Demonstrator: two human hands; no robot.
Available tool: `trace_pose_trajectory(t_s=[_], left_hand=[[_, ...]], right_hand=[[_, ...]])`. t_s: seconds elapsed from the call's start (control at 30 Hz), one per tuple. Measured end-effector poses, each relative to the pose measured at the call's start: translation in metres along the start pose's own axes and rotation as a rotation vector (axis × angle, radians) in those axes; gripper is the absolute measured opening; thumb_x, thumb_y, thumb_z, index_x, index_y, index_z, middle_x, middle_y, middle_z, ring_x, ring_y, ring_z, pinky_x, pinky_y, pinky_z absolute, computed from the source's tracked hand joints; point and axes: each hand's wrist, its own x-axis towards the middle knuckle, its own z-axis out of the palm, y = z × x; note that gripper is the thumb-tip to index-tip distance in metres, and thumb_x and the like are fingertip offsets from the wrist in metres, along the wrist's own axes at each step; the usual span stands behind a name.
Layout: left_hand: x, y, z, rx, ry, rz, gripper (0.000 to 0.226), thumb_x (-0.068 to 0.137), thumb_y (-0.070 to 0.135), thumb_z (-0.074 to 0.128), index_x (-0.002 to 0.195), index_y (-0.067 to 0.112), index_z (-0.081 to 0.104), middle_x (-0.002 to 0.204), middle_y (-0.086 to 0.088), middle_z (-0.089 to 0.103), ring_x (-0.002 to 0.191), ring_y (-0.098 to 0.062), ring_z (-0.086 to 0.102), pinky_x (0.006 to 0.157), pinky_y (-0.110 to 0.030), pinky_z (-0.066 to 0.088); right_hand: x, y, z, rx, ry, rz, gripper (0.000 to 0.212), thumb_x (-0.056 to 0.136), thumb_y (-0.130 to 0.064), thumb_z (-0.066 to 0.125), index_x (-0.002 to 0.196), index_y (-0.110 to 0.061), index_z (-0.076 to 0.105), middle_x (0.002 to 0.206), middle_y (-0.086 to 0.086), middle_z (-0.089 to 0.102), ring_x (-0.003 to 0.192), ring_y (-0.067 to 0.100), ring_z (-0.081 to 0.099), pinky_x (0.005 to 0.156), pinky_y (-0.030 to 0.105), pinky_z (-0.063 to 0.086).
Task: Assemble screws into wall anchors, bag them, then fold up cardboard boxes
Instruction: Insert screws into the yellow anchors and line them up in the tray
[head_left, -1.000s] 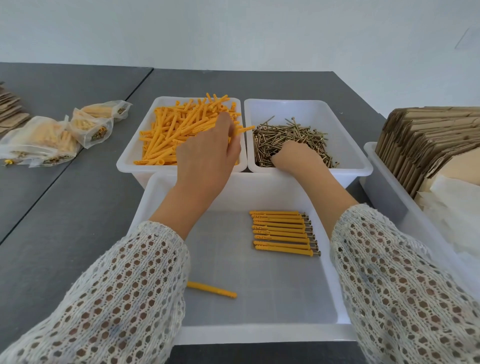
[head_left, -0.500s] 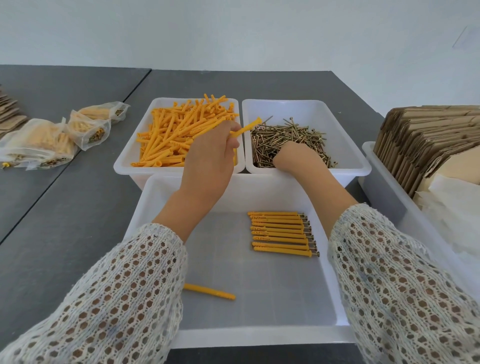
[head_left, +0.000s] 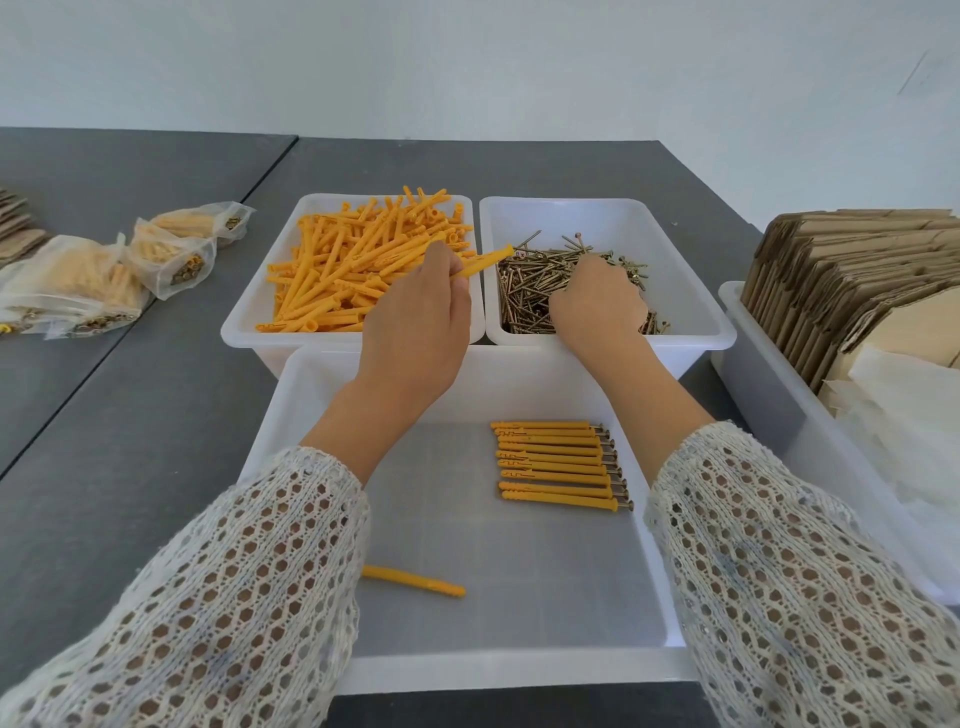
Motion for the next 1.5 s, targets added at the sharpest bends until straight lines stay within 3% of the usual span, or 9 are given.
trace_pose_trajectory(t_s=[0.23,0.5,0.57,0.67,0.9,1.0,1.17,1.3,1.5], left_hand=[[-0.001,0.003,-0.002,0.071,-0.033,0.002,0.017,0.106,0.025,0.035,0.105,0.014,0.048,0.081,0.000,0.058,0.067,-0.021,0.054,0.048,-0.030,0.029],[0.000,0.002,-0.003,0.060,-0.034,-0.004,0.017,0.106,0.026,0.034,0.105,0.015,0.047,0.083,0.000,0.059,0.071,-0.023,0.055,0.057,-0.034,0.041],[0.000,0.001,-0.002,0.070,-0.026,-0.001,0.016,0.106,0.026,0.034,0.105,0.016,0.047,0.082,0.001,0.058,0.071,-0.023,0.055,0.056,-0.034,0.040],[0.000,0.000,-0.002,0.075,-0.018,0.004,0.017,0.106,0.026,0.034,0.105,0.016,0.047,0.081,0.001,0.058,0.069,-0.022,0.054,0.054,-0.033,0.037],[0.000,0.000,-0.002,0.078,0.001,0.004,0.017,0.106,0.025,0.035,0.105,0.015,0.048,0.077,0.004,0.053,0.065,-0.019,0.051,0.049,-0.029,0.029],[0.000,0.000,-0.002,0.077,0.011,0.001,0.017,0.106,0.025,0.035,0.104,0.015,0.048,0.076,0.005,0.053,0.064,-0.018,0.051,0.048,-0.027,0.028],[0.000,0.001,-0.002,0.092,0.014,-0.005,0.017,0.106,0.027,0.035,0.106,0.016,0.049,0.076,0.006,0.053,0.064,-0.017,0.051,0.047,-0.027,0.027],[0.000,0.001,-0.002,0.092,0.011,-0.005,0.017,0.106,0.027,0.034,0.105,0.017,0.049,0.076,0.006,0.054,0.064,-0.017,0.052,0.047,-0.028,0.027],[0.000,0.002,-0.003,0.089,0.010,-0.002,0.019,0.106,0.027,0.034,0.106,0.016,0.049,0.076,0.004,0.055,0.063,-0.018,0.052,0.047,-0.028,0.027]], right_hand=[[0.002,0.004,0.001,0.052,-0.001,0.010,0.029,0.084,-0.009,0.050,0.064,-0.018,0.032,0.068,0.001,0.040,0.069,0.024,0.044,0.060,0.031,0.036],[0.000,0.005,-0.001,0.161,0.030,0.039,0.020,0.081,-0.007,0.047,0.066,-0.016,0.036,0.064,0.002,0.034,0.058,0.023,0.035,0.049,0.027,0.024],[-0.001,0.004,-0.003,0.173,0.059,0.041,0.004,0.085,-0.009,0.047,0.084,-0.012,0.048,0.072,0.003,0.043,0.067,0.025,0.043,0.051,0.028,0.028],[-0.003,0.003,-0.005,0.206,0.130,0.051,0.025,0.091,-0.012,0.047,0.115,-0.008,0.051,0.089,0.005,0.055,0.076,0.023,0.051,0.060,0.032,0.037],[-0.003,0.000,-0.011,0.528,0.271,0.094,0.006,0.093,-0.015,0.049,0.098,-0.013,0.052,0.079,-0.003,0.056,0.074,0.018,0.057,0.060,0.031,0.045],[-0.001,0.000,-0.015,0.795,0.215,0.250,0.003,0.094,-0.017,0.049,0.092,-0.016,0.051,0.093,0.009,0.068,0.082,0.024,0.065,0.073,0.040,0.056],[0.002,0.001,-0.020,1.090,0.235,0.415,0.005,0.091,-0.011,0.047,0.094,-0.011,0.051,0.085,0.012,0.066,0.057,0.015,0.053,0.052,0.025,0.044],[0.002,-0.001,-0.020,1.120,0.345,0.427,0.015,0.089,-0.010,0.049,0.079,-0.019,0.042,0.084,0.006,0.060,0.066,0.016,0.052,0.061,0.027,0.046],[0.005,0.000,-0.020,1.086,0.500,0.405,0.015,0.091,-0.010,0.048,0.082,-0.019,0.042,0.069,-0.008,0.045,0.054,0.003,0.042,0.043,0.009,0.036]])
